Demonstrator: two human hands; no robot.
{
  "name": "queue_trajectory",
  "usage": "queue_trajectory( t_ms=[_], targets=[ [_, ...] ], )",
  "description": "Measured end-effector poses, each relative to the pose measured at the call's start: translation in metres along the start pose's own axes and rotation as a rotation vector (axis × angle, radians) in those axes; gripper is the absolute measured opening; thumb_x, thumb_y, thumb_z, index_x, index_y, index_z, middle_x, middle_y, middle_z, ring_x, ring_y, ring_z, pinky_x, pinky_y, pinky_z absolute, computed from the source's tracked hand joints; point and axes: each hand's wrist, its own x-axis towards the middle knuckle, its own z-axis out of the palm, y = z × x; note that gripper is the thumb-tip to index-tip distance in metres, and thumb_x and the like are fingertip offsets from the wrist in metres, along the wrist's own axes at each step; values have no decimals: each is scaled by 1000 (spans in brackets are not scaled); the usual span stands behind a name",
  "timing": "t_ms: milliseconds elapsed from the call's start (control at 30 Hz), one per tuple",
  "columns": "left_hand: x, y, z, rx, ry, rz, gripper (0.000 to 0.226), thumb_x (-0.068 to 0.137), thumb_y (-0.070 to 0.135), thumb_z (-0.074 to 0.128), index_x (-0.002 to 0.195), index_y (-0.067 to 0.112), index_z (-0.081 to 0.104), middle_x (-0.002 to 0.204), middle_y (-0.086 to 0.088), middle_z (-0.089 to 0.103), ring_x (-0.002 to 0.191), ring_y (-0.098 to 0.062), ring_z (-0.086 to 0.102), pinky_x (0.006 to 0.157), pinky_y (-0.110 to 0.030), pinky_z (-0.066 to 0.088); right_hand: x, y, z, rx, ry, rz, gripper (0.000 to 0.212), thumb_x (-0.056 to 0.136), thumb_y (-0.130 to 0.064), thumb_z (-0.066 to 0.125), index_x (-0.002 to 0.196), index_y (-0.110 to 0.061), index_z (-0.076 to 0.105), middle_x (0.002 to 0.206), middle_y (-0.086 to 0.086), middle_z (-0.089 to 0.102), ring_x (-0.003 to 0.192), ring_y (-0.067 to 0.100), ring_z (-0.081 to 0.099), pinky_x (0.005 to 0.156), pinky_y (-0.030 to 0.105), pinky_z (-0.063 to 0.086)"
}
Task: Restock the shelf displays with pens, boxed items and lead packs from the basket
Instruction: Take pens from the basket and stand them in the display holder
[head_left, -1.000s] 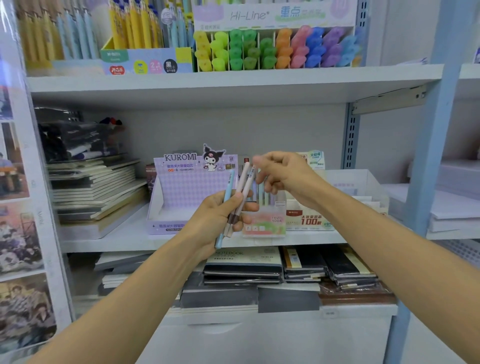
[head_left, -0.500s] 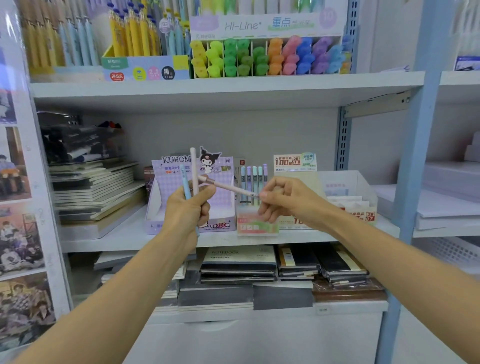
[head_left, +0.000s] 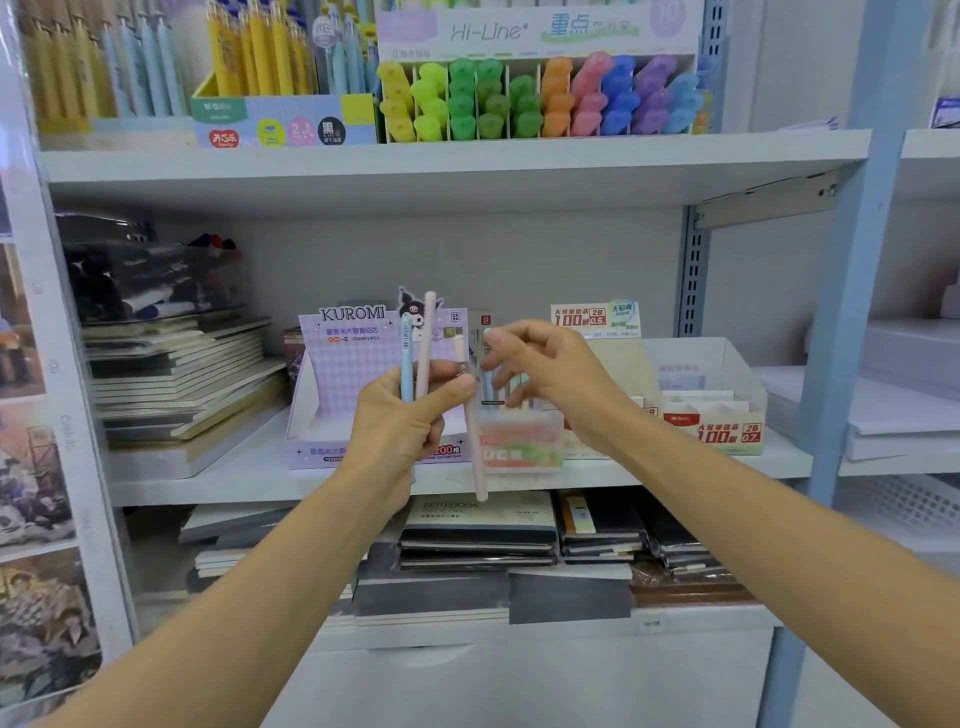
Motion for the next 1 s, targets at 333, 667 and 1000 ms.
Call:
queue_trajectory(
  t_ms=[333, 667, 1000],
  targets=[
    [18, 4, -13, 42, -3, -100, 19, 97, 19, 50, 98, 12, 68, 84, 0, 69, 40, -10, 36, 35, -19, 26, 46, -26, -19, -63, 223, -151, 9, 98, -13, 55, 98, -6, 61, 84, 16, 72, 65, 19, 68, 59, 24, 57],
    [24, -4, -20, -60, -230, -168, 24, 103, 26, 45, 117, 23, 63, 72, -7, 69, 48, -14, 58, 39, -18, 43, 73, 33, -25, -490, 299, -106, 7, 99, -12, 52, 101, -9, 58, 89, 12, 70, 74, 16, 71, 68, 28, 60],
    [36, -16, -32, -70, -313, -242, 29, 104, 16, 39, 123, 11, 60, 74, -7, 64, 35, -10, 38, 31, -17, 24, 87, 28, -28, -642, 36, -42, 10, 99, -14, 52, 100, -9, 60, 87, 11, 72, 74, 16, 72, 67, 22, 59]
  ],
)
